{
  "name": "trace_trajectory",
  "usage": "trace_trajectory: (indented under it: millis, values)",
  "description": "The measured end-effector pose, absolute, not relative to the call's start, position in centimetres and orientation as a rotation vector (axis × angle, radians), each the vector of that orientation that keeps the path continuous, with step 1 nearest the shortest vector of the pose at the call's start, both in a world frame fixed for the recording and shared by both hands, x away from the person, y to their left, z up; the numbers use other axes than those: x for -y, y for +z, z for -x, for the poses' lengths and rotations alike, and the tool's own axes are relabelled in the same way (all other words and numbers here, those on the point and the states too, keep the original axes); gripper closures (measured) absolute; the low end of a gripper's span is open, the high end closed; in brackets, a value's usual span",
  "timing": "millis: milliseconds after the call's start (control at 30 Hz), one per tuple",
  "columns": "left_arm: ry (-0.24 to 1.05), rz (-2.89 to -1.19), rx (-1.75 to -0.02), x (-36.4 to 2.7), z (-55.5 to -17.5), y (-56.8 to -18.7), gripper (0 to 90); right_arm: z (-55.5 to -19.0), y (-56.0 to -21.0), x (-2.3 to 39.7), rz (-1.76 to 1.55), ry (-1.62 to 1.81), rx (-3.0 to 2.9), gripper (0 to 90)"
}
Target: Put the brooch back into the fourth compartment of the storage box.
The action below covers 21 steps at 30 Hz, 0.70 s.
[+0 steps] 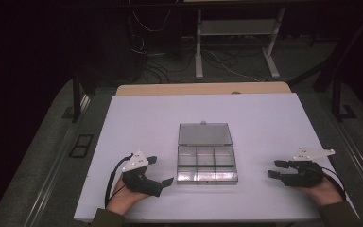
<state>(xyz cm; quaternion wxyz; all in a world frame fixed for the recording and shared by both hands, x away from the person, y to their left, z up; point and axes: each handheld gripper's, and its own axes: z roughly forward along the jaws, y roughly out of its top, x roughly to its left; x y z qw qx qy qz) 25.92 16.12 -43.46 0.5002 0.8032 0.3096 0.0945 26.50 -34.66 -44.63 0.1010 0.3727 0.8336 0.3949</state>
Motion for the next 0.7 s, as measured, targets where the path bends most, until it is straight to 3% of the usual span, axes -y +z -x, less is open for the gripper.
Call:
trace_trajectory:
  millis: [700]
  values:
    - [0.226, -1.943, -0.748, -16.0, -25.9, -43.5, 0.0, -26.3, -45.2, 33.3, -0.992, 1.078, -2.539, 70.5]
